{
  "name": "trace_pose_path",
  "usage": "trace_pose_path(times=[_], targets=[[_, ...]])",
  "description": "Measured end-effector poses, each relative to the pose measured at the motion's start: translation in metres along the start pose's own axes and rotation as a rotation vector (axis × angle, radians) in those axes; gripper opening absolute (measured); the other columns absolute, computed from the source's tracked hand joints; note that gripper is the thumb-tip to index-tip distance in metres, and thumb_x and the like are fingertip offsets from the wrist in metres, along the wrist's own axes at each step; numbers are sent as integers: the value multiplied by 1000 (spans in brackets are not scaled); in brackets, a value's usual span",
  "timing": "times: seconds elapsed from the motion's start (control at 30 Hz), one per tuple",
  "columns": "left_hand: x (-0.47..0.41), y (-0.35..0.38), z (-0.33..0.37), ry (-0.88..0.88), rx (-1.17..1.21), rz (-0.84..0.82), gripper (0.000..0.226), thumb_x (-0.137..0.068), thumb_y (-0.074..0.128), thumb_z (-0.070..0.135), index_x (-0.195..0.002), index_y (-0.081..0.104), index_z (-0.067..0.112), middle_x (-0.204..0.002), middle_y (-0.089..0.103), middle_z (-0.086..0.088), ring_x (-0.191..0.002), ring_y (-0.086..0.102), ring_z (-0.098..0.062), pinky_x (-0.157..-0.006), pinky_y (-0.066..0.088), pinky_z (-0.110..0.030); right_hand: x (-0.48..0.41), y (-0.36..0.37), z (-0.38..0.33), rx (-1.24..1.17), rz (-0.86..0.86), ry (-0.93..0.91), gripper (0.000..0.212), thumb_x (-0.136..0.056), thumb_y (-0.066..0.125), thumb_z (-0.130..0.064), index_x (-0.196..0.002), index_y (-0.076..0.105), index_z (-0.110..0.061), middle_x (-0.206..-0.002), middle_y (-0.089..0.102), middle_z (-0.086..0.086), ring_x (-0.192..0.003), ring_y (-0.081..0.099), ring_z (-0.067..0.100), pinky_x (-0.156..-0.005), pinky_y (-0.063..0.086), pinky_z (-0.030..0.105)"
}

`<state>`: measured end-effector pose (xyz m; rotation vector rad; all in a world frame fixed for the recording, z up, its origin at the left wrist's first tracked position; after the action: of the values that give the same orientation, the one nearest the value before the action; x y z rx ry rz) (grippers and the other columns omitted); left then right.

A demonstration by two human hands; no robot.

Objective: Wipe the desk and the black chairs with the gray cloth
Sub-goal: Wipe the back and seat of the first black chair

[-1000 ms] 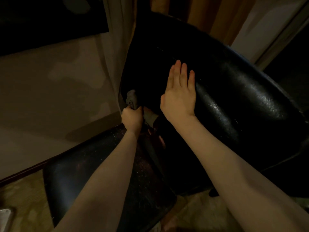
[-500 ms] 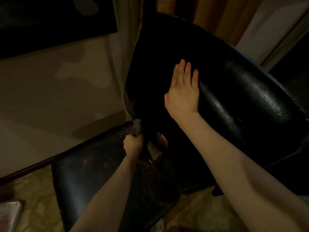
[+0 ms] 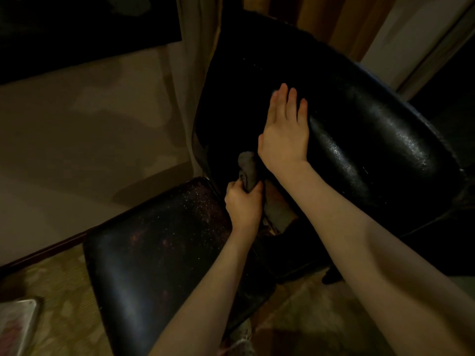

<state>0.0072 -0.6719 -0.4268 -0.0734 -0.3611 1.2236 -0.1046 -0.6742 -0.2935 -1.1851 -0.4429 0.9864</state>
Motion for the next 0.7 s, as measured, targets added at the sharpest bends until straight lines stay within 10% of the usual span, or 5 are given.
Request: trace_pose_path(times=[0.7], targets=[[-52, -34, -123, -253, -594, -122, 28, -92, 52, 23, -110, 60, 2, -116, 56, -18, -89, 58, -29, -73, 48, -34, 1, 7, 1, 86, 103, 12, 74, -95, 33, -41, -146, 7, 6, -154, 11, 25, -142, 14, 35, -115, 12, 46]])
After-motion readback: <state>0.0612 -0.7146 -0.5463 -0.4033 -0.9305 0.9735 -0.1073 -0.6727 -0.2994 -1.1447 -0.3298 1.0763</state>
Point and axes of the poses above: each hand's wrist, its own x-axis away from the middle knuckle, its own y-axis out of the palm, z = x × y, the point moved 10 cm from there along -x, towards the middle knuckle
